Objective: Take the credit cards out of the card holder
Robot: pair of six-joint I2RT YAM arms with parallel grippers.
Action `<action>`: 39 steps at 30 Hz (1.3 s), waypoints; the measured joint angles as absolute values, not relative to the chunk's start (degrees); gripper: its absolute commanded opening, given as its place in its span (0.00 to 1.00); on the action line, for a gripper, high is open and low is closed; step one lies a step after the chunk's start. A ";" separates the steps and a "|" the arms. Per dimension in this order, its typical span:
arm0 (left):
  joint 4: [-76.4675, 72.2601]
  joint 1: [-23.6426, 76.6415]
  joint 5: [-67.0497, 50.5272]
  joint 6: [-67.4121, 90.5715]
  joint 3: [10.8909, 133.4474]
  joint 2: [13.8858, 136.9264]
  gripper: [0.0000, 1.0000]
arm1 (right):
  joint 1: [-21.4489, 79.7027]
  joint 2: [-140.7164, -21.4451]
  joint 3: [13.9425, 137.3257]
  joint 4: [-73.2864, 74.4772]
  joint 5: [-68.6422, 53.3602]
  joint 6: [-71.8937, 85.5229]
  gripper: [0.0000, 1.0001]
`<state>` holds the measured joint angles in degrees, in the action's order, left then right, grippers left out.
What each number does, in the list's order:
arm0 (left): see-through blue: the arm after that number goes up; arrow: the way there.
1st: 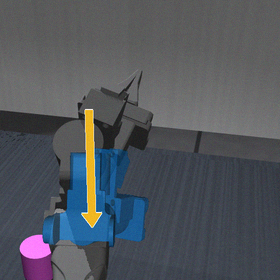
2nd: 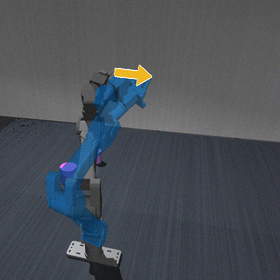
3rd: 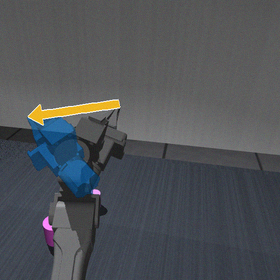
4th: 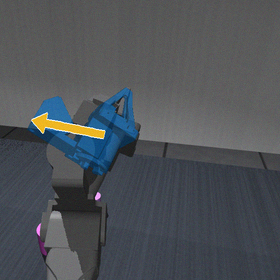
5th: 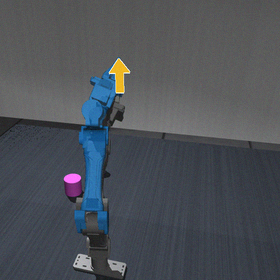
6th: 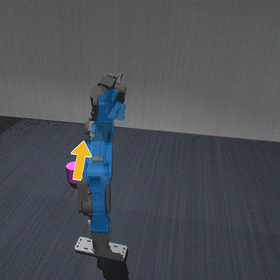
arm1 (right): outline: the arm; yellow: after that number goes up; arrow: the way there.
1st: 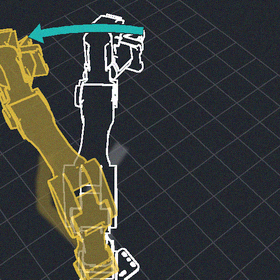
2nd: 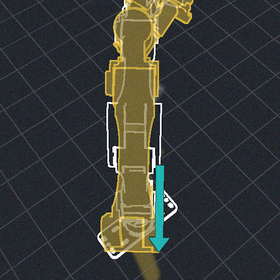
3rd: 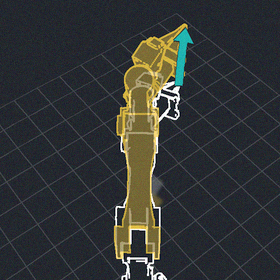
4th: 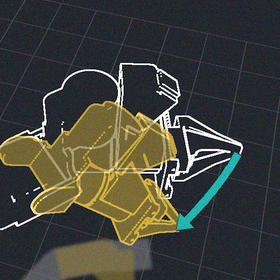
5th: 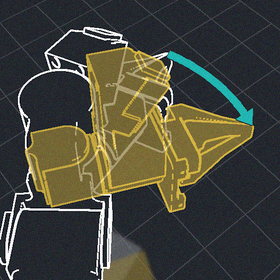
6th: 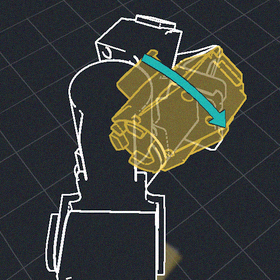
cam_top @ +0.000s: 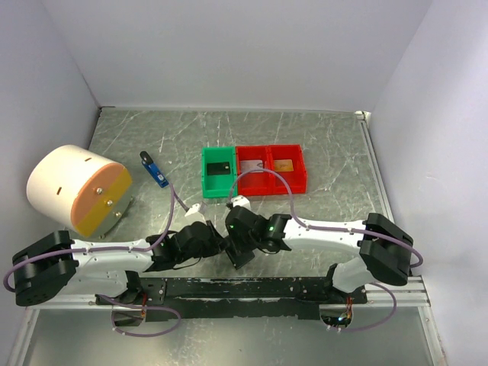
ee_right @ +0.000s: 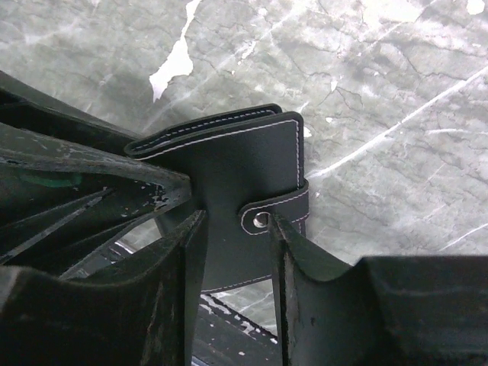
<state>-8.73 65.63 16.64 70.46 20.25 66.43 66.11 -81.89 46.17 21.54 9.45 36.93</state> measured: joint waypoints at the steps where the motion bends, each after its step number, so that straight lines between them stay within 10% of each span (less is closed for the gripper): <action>1: -8.34 65.63 16.64 70.46 20.25 66.41 0.07 | 66.13 -82.30 46.19 21.52 9.56 37.06 0.37; 18: -3.99 65.63 16.78 70.02 23.11 67.07 0.07 | 67.20 -82.85 46.19 23.73 15.29 42.04 0.16; 39: -3.18 65.63 17.93 69.60 23.55 66.17 0.07 | 62.17 -78.67 42.65 20.05 10.66 43.48 0.15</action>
